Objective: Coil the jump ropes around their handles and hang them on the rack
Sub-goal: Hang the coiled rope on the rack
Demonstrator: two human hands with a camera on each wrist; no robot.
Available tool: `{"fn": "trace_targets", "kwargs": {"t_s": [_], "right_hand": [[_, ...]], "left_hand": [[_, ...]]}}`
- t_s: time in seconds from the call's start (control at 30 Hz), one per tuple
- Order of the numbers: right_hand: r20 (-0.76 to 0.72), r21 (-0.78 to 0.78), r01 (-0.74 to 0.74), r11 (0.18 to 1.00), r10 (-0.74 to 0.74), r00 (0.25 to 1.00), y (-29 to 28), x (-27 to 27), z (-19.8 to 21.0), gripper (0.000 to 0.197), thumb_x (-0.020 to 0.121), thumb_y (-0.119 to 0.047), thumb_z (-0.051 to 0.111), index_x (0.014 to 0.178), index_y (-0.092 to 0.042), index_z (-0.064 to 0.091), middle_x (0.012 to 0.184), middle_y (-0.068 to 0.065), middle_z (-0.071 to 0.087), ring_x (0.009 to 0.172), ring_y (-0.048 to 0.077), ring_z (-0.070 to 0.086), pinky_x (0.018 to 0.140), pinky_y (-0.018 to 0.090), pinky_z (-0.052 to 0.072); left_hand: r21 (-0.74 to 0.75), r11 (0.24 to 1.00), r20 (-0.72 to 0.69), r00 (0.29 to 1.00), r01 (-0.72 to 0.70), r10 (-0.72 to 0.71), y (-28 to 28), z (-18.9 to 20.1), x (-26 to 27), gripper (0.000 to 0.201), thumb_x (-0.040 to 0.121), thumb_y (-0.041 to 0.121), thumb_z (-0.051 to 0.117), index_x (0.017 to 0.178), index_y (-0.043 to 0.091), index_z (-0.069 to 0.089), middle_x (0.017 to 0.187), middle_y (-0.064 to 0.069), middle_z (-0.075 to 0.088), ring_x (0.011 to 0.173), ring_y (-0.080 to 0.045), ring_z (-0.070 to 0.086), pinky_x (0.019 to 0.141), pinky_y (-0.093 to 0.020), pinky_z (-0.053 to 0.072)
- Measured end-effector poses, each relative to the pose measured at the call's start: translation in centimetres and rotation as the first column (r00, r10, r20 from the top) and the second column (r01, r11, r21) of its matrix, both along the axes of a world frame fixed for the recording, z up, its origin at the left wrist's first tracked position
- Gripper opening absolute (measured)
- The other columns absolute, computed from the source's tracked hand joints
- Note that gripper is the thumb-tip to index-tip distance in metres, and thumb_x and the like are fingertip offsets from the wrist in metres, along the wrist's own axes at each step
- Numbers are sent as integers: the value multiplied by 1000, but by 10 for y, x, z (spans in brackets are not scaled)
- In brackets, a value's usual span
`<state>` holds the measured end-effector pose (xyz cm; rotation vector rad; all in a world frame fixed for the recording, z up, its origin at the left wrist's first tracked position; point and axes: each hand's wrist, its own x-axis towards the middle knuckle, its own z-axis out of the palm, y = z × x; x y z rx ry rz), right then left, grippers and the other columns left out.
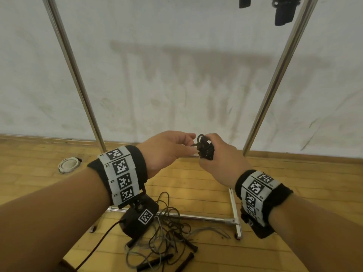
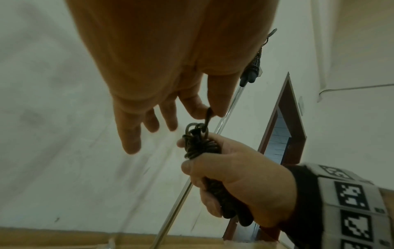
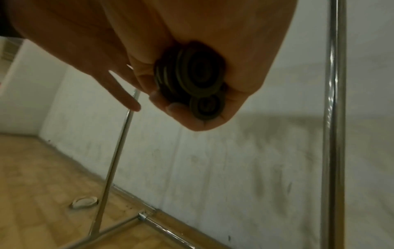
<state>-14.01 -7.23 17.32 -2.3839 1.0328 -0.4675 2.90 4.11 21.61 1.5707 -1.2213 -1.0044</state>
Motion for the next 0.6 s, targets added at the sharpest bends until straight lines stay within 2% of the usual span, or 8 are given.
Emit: {"fn": "trace_targets", "kwargs": {"t_s": [0.1, 0.17, 0.2, 0.27, 0.33, 0.43, 0.53, 0.6], "right_hand": [[-73, 14, -21, 1000, 22, 997, -8, -2, -7, 36, 87, -41, 66, 115, -41, 43, 82, -12, 62, 66, 5, 62, 51, 22, 43], [-103, 18, -31, 999, 33, 994, -12, -1, -9, 32, 86, -41, 66, 109, -42, 44, 81, -11, 62, 66, 7, 62, 52, 23, 44], [-109, 17, -32, 999, 34, 993, -12, 0, -9, 32, 86, -42, 66, 108, -42, 44, 81, -11, 62, 66, 6, 62, 52, 24, 44], [-106, 7, -24, 1000, 24, 994, -12, 2, -9, 31, 86, -42, 66, 109, -42, 45, 82, -12, 61, 67, 5, 61, 52, 23, 43], [-91, -23, -17, 1000, 15, 996, -11, 5, -6, 32, 86, -43, 66, 109, -40, 44, 80, -13, 60, 65, 4, 60, 50, 22, 41], [-70, -73, -17, 997, 12, 997, -10, 6, -3, 33, 85, -43, 64, 109, -38, 42, 77, -10, 61, 60, 6, 60, 47, 23, 41], [-183, -73, -10, 997, -3, 983, -10, 1, -6, 33, 88, -40, 64, 112, -34, 43, 79, -8, 62, 65, 9, 62, 54, 32, 54], [-194, -59, 0, 998, -12, 981, -10, -1, -7, 35, 89, -39, 66, 114, -34, 43, 81, -9, 61, 68, 9, 61, 59, 32, 56]], "left_hand": [[80, 995, -47, 998, 54, -51, 3, -4, 8, 22, 98, 7, 66, 81, 21, 68, 132, 7, 70, 118, -13, 62, 98, -34, 49], [82, 995, -25, 998, 65, -63, 6, -4, 14, 11, 98, 11, 69, 97, 21, 73, 120, 6, 72, 108, -9, 66, 90, -24, 54], [71, 996, -40, 998, 51, -49, 7, -4, 16, 8, 95, 16, 72, 98, 22, 76, 113, 4, 72, 105, -9, 66, 91, -25, 56], [62, 998, -95, 995, 11, -5, 6, -4, 17, 6, 83, 28, 73, 80, 25, 78, 102, -1, 71, 102, -15, 66, 99, -38, 57], [77, 997, -110, 994, -17, 25, 3, -7, 16, 15, 81, 29, 72, 67, 26, 73, 95, -6, 67, 99, -20, 64, 100, -46, 58], [123, 992, -56, 998, 9, -3, 1, -16, 15, 24, 95, 25, 72, 71, 25, 74, 92, -6, 65, 95, -22, 64, 95, -48, 60], [125, 988, -40, 996, 86, -82, 0, -17, 12, 14, 86, 32, 75, 73, 29, 77, 91, -3, 67, 93, -19, 66, 95, -45, 62], [96, 990, -42, 995, 99, -96, 0, -14, 14, 9, 80, 32, 76, 72, 28, 76, 91, -3, 67, 91, -17, 66, 95, -43, 62]]}}
